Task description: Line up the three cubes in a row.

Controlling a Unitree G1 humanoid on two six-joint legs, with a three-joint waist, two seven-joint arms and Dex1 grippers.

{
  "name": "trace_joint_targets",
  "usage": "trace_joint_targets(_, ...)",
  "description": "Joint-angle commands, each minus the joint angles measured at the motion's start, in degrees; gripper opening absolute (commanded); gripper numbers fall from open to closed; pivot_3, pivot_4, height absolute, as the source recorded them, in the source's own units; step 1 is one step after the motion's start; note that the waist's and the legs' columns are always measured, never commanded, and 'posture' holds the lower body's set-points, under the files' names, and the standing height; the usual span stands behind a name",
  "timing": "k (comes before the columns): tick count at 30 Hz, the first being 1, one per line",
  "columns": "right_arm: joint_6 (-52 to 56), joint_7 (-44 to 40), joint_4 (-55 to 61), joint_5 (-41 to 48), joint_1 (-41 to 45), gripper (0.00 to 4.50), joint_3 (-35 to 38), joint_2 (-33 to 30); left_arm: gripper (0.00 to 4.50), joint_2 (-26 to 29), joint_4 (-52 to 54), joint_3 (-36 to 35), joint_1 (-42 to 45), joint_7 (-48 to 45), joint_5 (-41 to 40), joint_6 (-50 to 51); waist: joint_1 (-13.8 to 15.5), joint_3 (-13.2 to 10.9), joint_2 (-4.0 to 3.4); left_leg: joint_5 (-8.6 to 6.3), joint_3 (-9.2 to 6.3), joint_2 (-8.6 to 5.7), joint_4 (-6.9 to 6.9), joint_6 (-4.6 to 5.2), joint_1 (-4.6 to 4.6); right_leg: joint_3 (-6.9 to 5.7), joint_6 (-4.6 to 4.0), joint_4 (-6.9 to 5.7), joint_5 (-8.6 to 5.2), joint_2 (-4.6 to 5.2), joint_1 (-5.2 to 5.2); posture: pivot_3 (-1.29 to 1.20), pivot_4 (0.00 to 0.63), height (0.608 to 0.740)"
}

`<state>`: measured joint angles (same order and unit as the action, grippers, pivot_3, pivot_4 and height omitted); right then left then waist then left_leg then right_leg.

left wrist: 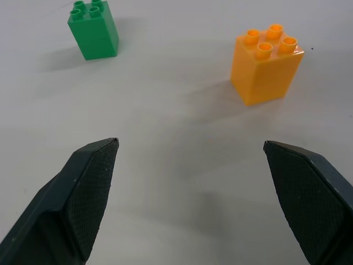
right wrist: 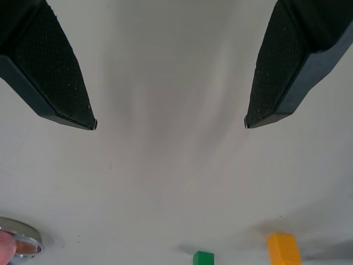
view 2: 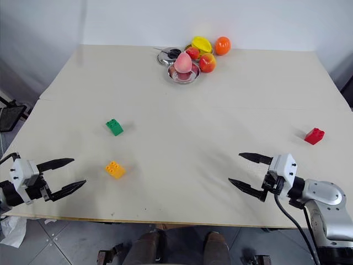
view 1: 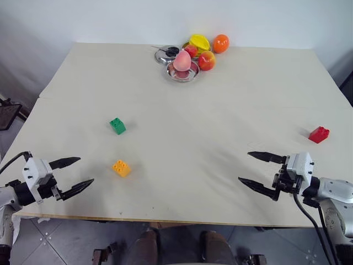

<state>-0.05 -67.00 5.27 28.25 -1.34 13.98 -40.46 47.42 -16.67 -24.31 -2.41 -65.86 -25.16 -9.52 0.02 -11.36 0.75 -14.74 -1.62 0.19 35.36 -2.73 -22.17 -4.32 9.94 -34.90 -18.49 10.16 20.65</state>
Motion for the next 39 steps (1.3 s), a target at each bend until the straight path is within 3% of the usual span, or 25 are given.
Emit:
trace_joint_targets(1,-1.0,-0.4,0.6,0.4,0.4,4.5,1.2,-0.9,4.48,-0.6,1.5,-2.1,-0.3,0.7,-1.3,-0.9,0.0,0.0,0.0,0.0,0.0,0.0,0.0,0.0,0.0,0.0,0.0,0.0,0.0,0.0,0.0,0.0,0.15,0.74)
trace_joint_targets(9,1.1,5.0,3.5,2.2,-2.2,4.5,5.6,0.1,4.48,0.0,12.9,-1.9,4.1,1.9,-12.0,16.5,0.4,0.0,0.0,0.0,-0.04,0.0,0.12,0.0,-0.03,0.0,0.0,-0.08,0.0,0.0,-0.01,0.0,0.15,0.74)
trace_joint_targets(18,6.2,20.1,11.8,10.1,-15.8,4.5,25.8,6.2,4.48,-4.8,26.6,10.8,11.3,1.8,-9.1,17.0,1.5,0.0,-0.03,-0.06,-0.03,-0.01,0.26,-0.01,-0.04,0.0,0.0,-0.05,0.0,-0.01,-0.09,0.0,0.15,0.74)
trace_joint_targets(20,6.0,24.1,10.7,10.9,-19.5,4.5,32.7,8.5,4.48,-6.7,27.6,13.8,13.1,2.5,-9.0,17.8,1.6,0.0,-0.04,-0.07,-0.03,0.01,0.25,-0.01,-0.04,0.01,0.0,0.0,0.0,-0.03,-0.09,0.0,0.15,0.74)
trace_joint_targets(25,9.1,31.5,3.4,10.4,-25.0,4.5,40.6,10.9,4.48,-9.5,26.1,17.8,15.9,2.4,-8.0,19.4,1.3,0.0,-0.04,-0.11,-0.01,0.02,0.28,0.03,0.0,0.06,-0.01,0.19,0.0,-0.05,-0.11,0.0,0.15,0.74)
trace_joint_targets(28,5.7,29.4,1.8,5.7,-26.4,4.5,38.2,10.0,4.48,-10.5,25.5,18.9,17.6,3.0,-7.0,19.2,1.0,0.1,-0.18,-0.15,0.1,0.04,0.27,0.05,0.04,0.18,-0.02,0.2,-0.01,-0.08,-0.07,0.0,0.15,0.74)
trace_joint_targets(31,15.3,35.7,4.3,5.4,-23.1,4.5,35.5,5.9,4.48,-10.4,26.1,18.8,17.9,3.1,-7.3,20.2,0.1,0.1,-0.24,-0.19,0.34,0.14,0.28,0.08,0.13,0.44,-0.02,0.16,-0.01,-0.14,-0.04,0.0,0.15,0.74)
trace_joint_targets(39,46.7,52.5,7.7,11.9,-1.0,4.5,27.0,-5.2,4.48,-10.8,28.3,18.1,16.8,4.9,-7.0,20.2,0.1,0.1,-0.31,-0.37,0.53,0.68,0.61,-0.07,0.15,0.7,-0.2,0.11,0.06,-0.67,0.04,0.0,0.15,0.74)
